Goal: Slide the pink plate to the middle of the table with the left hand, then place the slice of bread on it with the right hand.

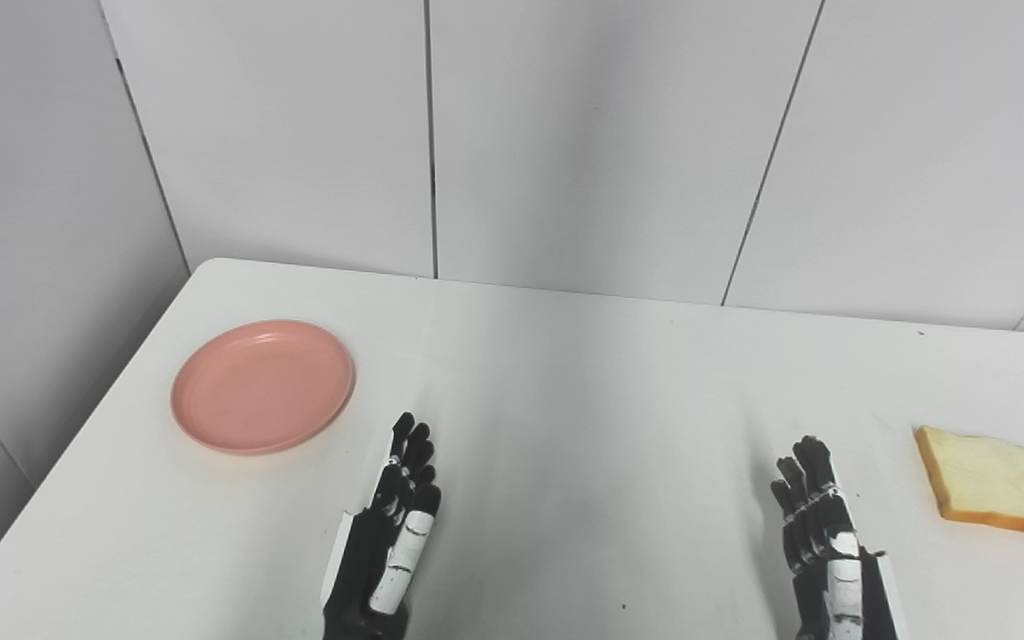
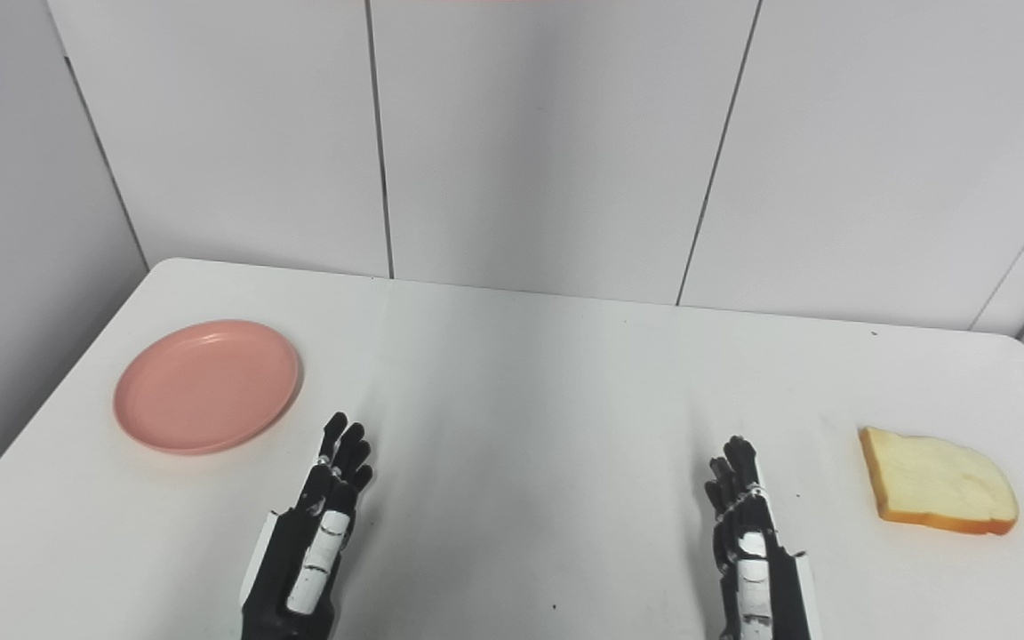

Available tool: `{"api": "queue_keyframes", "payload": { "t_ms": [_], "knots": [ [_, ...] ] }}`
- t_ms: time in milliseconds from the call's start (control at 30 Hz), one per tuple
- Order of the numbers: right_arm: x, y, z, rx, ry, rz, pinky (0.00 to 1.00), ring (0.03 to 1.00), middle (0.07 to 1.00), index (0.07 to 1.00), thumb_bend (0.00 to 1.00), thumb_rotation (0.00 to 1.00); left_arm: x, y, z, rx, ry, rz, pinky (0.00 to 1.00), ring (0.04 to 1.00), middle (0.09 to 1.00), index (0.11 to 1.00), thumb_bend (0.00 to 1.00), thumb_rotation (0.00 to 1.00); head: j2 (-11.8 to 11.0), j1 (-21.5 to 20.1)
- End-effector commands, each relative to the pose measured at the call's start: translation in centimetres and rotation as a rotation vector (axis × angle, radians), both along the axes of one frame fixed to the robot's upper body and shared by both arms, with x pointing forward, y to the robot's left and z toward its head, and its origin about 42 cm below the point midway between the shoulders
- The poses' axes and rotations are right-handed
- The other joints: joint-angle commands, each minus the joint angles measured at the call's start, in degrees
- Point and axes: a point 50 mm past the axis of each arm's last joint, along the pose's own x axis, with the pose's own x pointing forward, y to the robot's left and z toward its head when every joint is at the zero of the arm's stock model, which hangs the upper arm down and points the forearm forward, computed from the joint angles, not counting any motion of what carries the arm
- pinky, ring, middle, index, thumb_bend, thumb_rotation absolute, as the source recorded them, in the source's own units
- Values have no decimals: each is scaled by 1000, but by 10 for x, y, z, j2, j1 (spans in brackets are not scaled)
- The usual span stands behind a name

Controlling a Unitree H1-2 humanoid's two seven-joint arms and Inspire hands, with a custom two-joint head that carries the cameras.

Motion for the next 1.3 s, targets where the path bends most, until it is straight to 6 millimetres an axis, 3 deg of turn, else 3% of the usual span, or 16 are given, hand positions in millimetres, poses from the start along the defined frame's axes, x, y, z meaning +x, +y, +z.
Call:
{"api": "queue_keyframes", "payload": {
  "t_ms": [0, 367, 633, 867, 933, 1267],
  "knots": [
    [-22, -27, -43, -50, 158, -34, 1000, 992, 1000, 977, 803, 976, -10, -14, -14, -23, 55, 7, 1000, 1000, 1000, 1000, 711, 761, 0, -2],
    [-23, -21, -45, -55, 160, -36, 1000, 984, 996, 979, 817, 988, -11, -8, -13, -48, 48, 20, 1000, 1000, 1000, 1000, 703, 733, -11, -11],
    [-24, -16, -45, -61, 167, -34, 991, 976, 989, 978, 830, 994, -2, 3, 16, -70, -60, 63, 1000, 1000, 1000, 1000, 704, 739, -12, -18],
    [-24, -15, -46, -70, 164, -30, 971, 963, 979, 977, 838, 997, 21, 22, 57, -85, -163, 81, 1000, 1000, 1000, 1000, 811, 732, -14, -19],
    [-23, -14, -46, -68, 164, -31, 967, 961, 977, 975, 837, 992, 31, 31, 64, -71, -188, 97, 1000, 991, 961, 968, 836, 759, -15, -19],
    [-24, -11, -45, -58, 162, -28, 958, 948, 964, 958, 834, 982, 82, 85, 91, -45, -254, 84, 975, 929, 933, 914, 897, 778, -11, -22]
  ]
}}
